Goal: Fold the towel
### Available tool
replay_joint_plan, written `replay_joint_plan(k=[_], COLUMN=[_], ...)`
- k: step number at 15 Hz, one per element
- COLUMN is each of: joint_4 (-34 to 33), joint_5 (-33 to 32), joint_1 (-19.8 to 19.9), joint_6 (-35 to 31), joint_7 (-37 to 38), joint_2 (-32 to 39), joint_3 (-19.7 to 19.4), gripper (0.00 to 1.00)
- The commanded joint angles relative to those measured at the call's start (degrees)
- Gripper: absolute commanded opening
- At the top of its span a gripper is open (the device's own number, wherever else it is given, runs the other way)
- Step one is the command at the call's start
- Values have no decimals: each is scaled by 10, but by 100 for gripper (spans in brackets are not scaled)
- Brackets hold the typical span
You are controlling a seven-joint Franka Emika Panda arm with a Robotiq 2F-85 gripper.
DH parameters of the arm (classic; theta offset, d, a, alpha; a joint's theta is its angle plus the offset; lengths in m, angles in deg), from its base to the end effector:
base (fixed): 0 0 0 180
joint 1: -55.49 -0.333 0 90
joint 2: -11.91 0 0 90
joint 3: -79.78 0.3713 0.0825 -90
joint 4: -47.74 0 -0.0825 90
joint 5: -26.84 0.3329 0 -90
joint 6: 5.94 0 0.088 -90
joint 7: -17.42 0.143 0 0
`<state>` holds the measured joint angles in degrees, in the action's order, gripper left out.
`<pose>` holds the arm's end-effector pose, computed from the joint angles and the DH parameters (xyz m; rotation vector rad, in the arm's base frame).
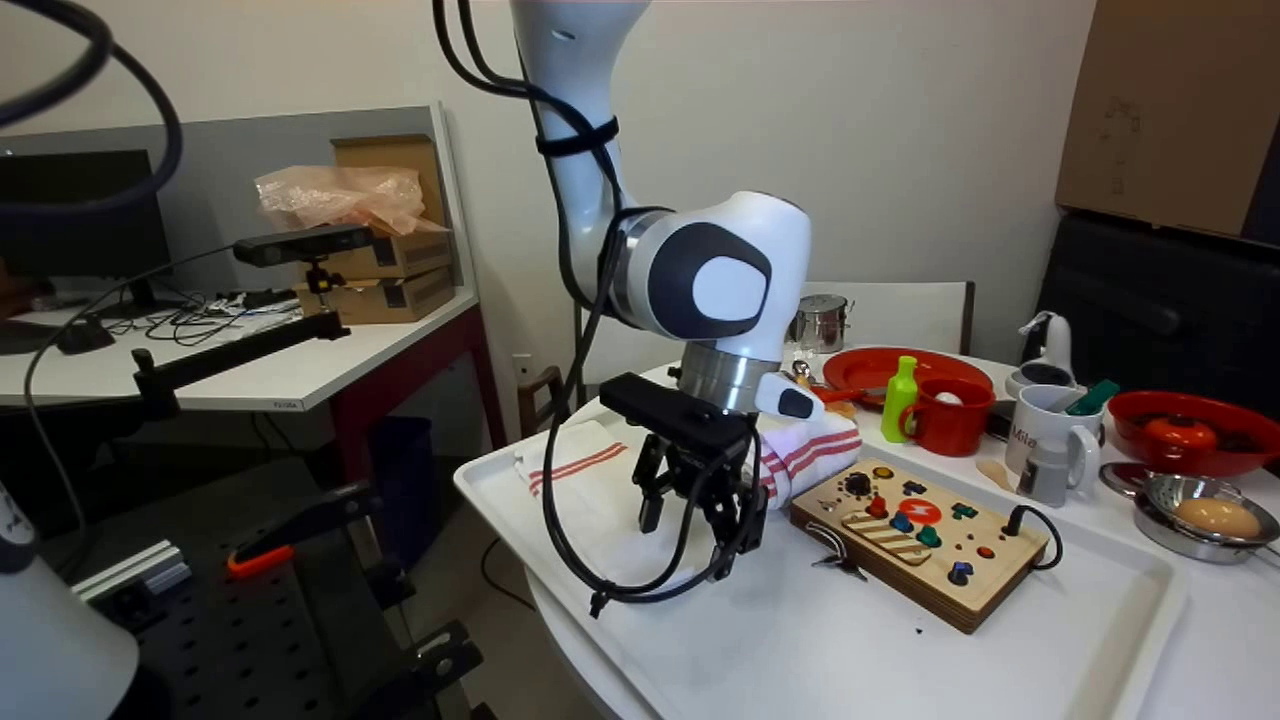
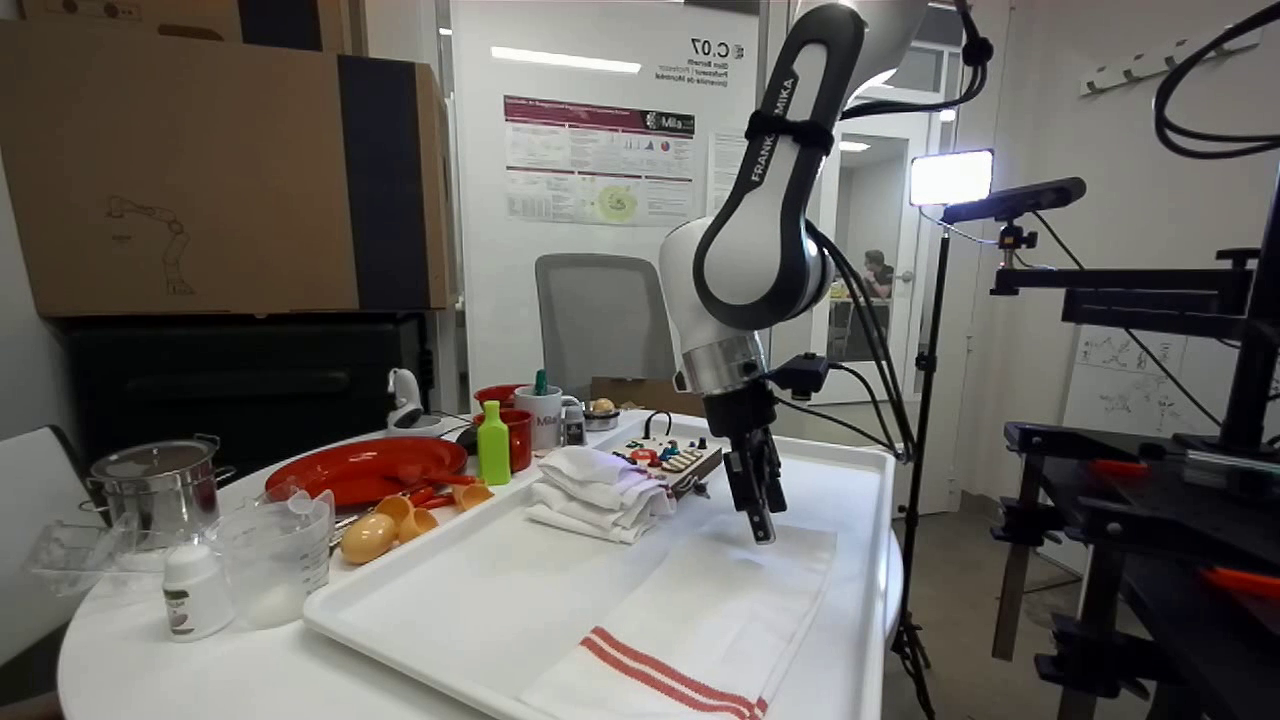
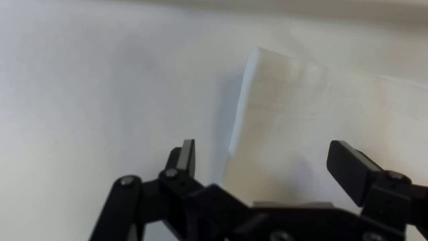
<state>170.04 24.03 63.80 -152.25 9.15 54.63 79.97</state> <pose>0.5105 -0.0730 0.0859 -3.0709 -0.0728 0.5046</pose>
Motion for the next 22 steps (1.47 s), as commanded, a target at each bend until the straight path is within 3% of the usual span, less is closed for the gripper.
replay_joint_plan(k=[1,2,11,18,22], joint_4=[-25,-28,-22,13,53], joint_5=[-1,-1,5,8,12], joint_1=[-7,-7,-1,-2,-2], joint_6=[9,11,10,-7,-15], joint_7=[-4,-4,-7,-10,-33], joint_2=[18,20,20,-28,-81], joint_3=[-8,-8,-3,8,38], gripper=[89,72,3,2,2])
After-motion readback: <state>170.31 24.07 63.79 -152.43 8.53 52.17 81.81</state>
